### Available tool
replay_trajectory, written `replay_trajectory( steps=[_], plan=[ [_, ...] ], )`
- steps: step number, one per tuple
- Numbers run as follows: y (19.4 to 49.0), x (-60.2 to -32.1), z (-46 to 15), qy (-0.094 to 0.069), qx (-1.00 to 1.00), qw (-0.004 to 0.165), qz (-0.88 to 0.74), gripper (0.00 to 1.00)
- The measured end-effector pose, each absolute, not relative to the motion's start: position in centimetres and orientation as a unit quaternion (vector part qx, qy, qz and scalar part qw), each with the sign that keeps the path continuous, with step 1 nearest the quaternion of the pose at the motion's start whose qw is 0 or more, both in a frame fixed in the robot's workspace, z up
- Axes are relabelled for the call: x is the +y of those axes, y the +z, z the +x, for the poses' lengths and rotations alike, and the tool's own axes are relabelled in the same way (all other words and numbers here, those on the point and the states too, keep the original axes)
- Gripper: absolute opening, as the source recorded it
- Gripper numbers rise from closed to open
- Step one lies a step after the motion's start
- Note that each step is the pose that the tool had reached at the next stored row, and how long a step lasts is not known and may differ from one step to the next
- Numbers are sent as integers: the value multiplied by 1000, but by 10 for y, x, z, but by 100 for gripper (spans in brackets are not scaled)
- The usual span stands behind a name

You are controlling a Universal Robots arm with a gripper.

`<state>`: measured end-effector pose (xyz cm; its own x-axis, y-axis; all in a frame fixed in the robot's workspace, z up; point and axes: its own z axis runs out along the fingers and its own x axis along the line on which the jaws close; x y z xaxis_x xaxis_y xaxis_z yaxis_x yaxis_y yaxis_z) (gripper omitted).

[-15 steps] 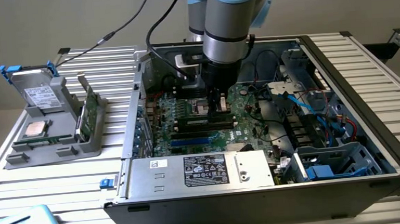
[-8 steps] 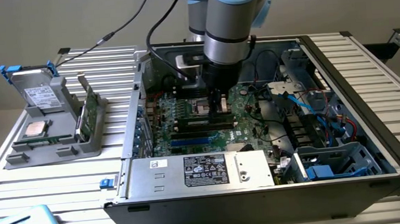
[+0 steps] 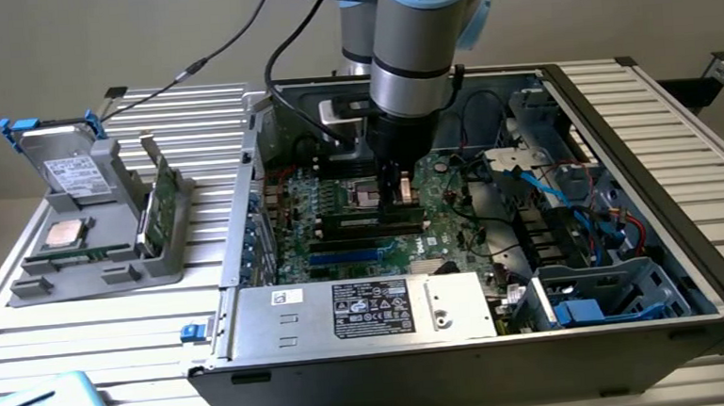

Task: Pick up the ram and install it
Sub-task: 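Insert the ram into the slot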

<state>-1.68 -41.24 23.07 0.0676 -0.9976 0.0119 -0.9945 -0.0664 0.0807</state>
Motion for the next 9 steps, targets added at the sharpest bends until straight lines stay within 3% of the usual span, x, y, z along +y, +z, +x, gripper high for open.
replay_trajectory(
  steps=[9],
  plan=[
    [230, -411, -17, -24, -684, 35, 729, 13]
  ],
)
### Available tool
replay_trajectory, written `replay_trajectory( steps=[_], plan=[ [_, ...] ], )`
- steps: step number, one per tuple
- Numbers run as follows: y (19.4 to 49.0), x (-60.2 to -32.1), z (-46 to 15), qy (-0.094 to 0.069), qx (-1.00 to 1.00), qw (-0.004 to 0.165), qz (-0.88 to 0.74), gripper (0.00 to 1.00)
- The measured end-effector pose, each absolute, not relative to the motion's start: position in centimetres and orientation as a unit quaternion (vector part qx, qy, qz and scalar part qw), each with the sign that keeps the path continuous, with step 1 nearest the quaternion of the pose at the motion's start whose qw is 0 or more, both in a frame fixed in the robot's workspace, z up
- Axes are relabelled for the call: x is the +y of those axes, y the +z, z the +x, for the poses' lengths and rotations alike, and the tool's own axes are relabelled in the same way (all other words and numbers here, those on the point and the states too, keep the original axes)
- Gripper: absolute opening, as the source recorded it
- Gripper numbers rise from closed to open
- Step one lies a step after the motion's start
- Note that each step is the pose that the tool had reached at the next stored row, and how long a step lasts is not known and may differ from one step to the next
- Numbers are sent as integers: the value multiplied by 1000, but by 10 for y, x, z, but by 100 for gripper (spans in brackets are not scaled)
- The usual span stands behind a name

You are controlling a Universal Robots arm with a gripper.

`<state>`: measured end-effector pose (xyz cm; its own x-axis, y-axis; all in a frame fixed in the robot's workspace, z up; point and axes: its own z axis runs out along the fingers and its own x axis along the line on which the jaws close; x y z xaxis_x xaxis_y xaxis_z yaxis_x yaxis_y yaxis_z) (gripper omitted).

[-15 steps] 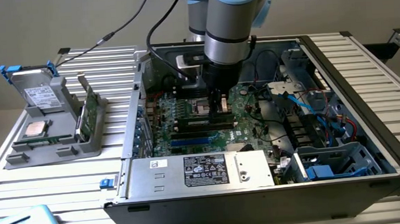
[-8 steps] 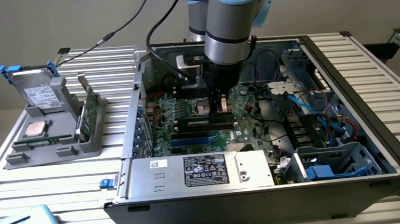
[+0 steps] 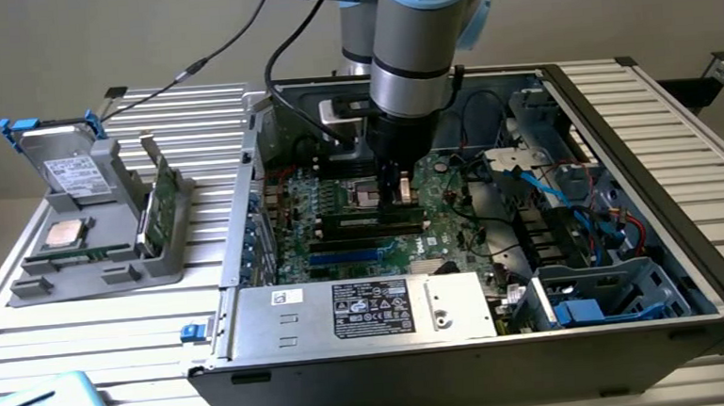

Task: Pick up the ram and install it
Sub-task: 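Insert the ram into the slot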

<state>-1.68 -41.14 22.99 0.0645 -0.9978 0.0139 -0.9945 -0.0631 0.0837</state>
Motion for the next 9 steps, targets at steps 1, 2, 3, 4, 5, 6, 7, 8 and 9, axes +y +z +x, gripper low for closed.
replay_trajectory(
  steps=[1, 2, 3, 4, 5, 6, 7, 8, 9],
  plan=[
    [230, -411, -17, -23, -684, 36, 729, 13],
    [230, -410, -17, -23, -684, 36, 729, 13],
    [229, -410, -17, -22, -684, 37, 729, 13],
    [229, -410, -17, -22, -684, 37, 729, 13],
    [229, -410, -17, -22, -684, 37, 729, 13],
    [229, -410, -17, -22, -684, 37, 729, 13],
    [229, -410, -17, -22, -684, 37, 729, 13],
    [228, -410, -17, -22, -684, 38, 729, 13],
    [228, -410, -18, -22, -684, 38, 729, 13]
  ],
)
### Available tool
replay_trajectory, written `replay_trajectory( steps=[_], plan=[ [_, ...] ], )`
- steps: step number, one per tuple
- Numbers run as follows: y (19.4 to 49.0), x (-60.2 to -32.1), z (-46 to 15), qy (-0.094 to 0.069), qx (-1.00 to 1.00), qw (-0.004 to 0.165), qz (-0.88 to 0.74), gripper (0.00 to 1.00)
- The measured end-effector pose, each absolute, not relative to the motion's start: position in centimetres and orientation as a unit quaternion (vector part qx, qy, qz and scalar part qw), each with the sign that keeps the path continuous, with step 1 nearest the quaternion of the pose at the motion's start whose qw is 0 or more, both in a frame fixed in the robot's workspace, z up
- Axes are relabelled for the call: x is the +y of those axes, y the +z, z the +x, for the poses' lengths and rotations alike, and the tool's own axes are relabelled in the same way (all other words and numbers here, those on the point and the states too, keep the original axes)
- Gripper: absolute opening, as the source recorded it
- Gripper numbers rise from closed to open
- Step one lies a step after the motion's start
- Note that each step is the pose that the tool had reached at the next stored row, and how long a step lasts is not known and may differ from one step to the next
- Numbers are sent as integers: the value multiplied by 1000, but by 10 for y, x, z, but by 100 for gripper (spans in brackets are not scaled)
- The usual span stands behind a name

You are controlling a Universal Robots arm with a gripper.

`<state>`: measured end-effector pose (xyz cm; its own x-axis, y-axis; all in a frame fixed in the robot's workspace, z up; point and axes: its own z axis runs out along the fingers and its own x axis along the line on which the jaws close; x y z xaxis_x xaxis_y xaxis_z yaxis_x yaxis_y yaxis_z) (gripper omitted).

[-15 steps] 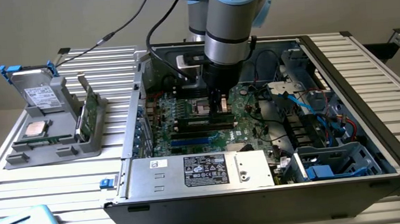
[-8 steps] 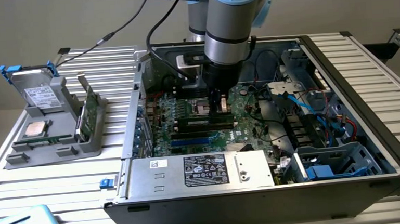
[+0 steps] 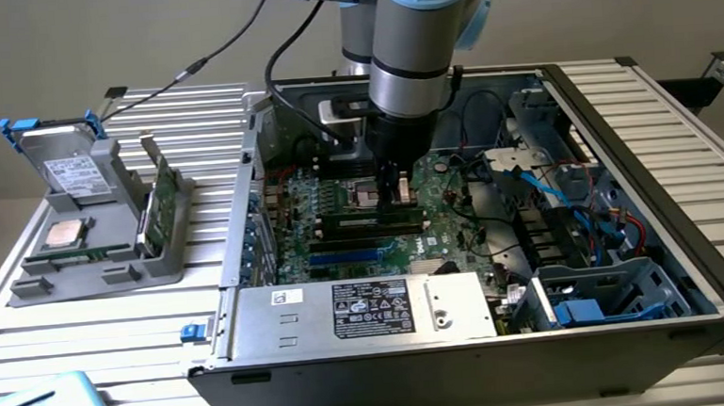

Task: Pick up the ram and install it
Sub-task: 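Insert the ram into the slot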

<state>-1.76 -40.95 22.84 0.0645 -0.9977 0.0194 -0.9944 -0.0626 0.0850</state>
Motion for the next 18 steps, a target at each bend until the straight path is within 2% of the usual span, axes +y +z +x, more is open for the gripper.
replay_trajectory(
  steps=[18],
  plan=[
    [228, -409, -20, -20, -684, 39, 728, 13]
  ],
)
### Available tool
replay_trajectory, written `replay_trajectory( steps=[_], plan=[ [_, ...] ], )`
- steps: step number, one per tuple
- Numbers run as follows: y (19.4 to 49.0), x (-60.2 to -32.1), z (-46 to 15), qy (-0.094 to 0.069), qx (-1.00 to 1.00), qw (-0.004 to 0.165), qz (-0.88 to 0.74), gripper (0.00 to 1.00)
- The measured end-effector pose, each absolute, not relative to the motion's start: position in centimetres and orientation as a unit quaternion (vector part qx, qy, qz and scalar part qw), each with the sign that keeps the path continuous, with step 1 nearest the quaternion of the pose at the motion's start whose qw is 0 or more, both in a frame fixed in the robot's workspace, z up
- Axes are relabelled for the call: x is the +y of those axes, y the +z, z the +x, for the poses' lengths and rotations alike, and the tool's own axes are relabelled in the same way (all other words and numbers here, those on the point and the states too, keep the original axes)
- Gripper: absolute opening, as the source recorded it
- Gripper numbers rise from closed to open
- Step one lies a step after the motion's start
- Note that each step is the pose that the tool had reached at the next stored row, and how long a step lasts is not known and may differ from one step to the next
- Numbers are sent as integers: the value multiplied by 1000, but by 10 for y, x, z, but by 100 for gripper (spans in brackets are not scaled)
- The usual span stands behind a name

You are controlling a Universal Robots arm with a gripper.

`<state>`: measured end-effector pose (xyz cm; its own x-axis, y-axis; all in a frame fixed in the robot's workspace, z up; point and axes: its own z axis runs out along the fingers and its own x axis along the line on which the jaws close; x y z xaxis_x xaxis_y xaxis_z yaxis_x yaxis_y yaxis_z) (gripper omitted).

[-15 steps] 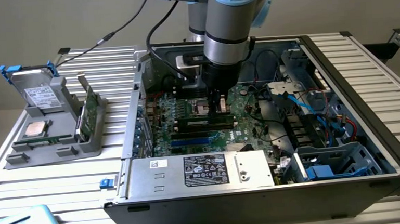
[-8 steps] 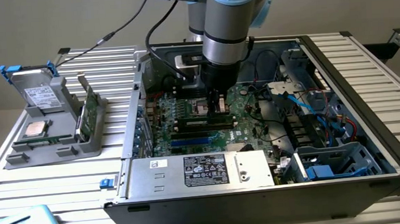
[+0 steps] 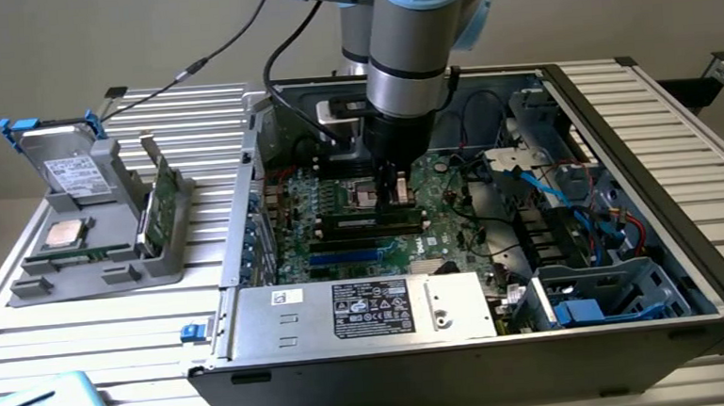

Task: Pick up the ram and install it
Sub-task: 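Insert the ram into the slot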

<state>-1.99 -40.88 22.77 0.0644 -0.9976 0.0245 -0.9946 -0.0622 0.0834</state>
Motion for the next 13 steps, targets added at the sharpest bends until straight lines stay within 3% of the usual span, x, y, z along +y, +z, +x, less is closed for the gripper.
replay_trajectory(
  steps=[13],
  plan=[
    [226, -407, -20, -15, -684, 40, 728, 13]
  ],
)
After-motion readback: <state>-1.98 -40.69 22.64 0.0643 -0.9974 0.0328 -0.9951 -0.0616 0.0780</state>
